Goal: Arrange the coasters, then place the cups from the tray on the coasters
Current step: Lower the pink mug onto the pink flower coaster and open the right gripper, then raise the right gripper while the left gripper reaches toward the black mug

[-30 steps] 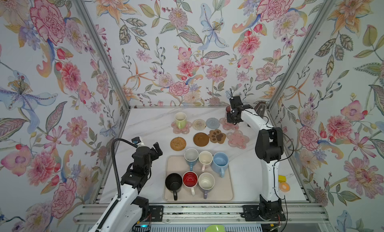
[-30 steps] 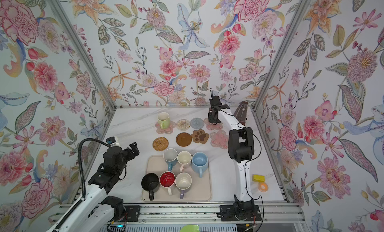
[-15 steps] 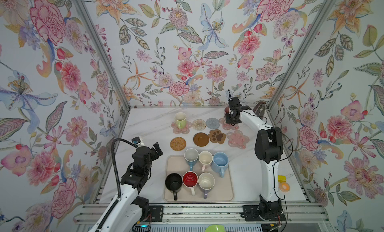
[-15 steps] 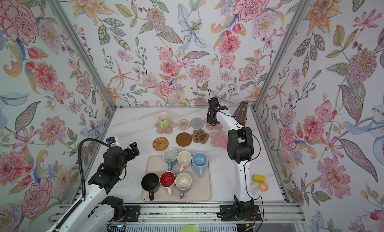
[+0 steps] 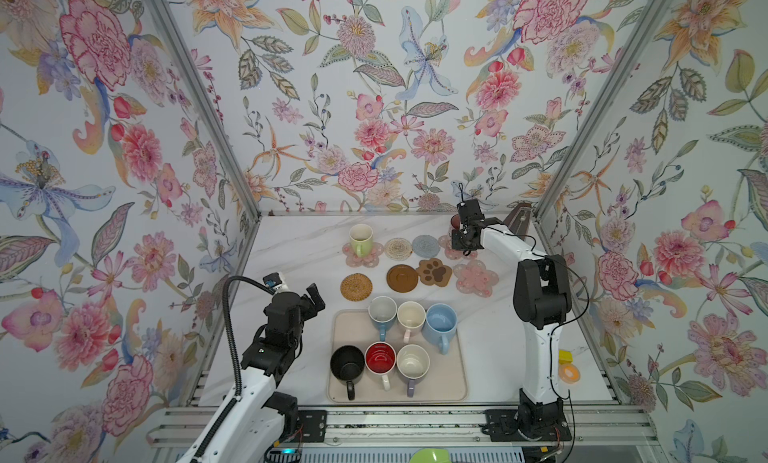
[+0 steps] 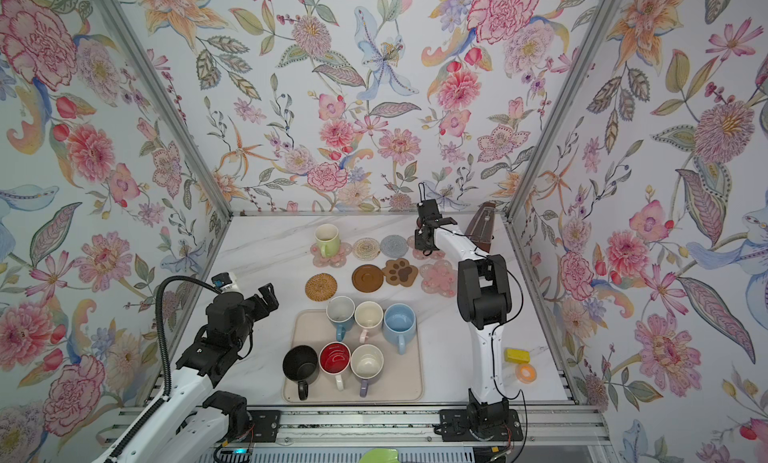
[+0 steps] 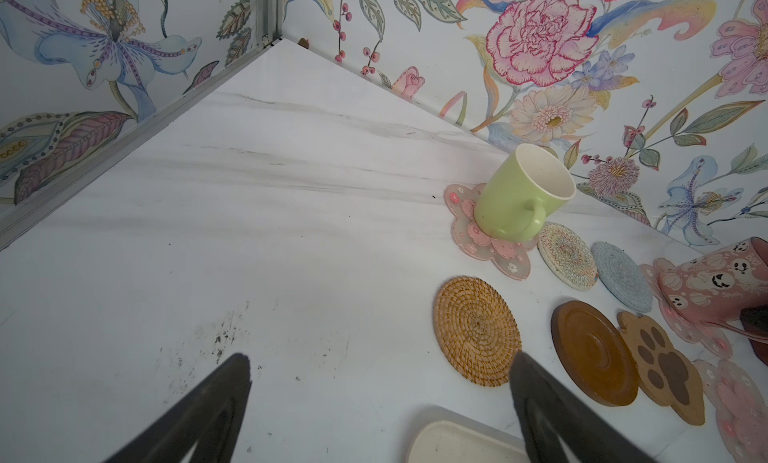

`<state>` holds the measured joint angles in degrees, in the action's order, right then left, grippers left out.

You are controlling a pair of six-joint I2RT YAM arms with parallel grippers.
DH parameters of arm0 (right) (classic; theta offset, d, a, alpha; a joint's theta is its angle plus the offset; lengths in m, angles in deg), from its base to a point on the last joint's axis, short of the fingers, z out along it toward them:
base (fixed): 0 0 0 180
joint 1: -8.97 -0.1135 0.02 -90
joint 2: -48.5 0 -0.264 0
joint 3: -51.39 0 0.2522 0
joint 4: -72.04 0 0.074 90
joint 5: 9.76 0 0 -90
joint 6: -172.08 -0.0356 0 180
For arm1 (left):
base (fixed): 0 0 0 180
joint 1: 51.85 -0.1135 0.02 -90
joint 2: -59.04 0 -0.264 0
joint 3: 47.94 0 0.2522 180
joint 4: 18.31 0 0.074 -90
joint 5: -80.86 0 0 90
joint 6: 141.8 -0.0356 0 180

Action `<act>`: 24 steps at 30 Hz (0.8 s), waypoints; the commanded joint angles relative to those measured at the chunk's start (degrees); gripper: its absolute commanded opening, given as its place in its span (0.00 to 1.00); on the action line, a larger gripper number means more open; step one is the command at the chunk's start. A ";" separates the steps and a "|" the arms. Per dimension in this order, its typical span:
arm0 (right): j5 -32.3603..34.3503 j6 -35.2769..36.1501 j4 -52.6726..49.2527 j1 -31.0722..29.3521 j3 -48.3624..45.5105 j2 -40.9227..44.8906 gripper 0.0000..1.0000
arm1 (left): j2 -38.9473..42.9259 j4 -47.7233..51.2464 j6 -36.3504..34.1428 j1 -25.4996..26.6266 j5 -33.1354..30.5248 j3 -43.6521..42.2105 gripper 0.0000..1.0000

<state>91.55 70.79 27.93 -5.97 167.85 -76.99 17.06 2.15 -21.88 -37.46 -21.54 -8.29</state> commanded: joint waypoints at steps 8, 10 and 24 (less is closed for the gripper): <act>-1.37 -2.78 3.67 -0.07 -5.32 4.73 0.43 | 1.41 1.83 0.59 -0.59 0.26 1.37 0.99; -1.60 -3.74 4.05 0.11 -6.52 6.24 0.49 | 1.63 2.07 0.60 -0.54 0.23 1.47 0.99; -5.27 -6.69 15.34 1.21 -30.92 35.38 0.99 | 1.24 2.58 0.96 -0.66 0.84 1.84 0.99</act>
<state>87.12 65.30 39.40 -5.09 141.29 -46.09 18.52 3.59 -21.69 -37.50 -21.39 -8.27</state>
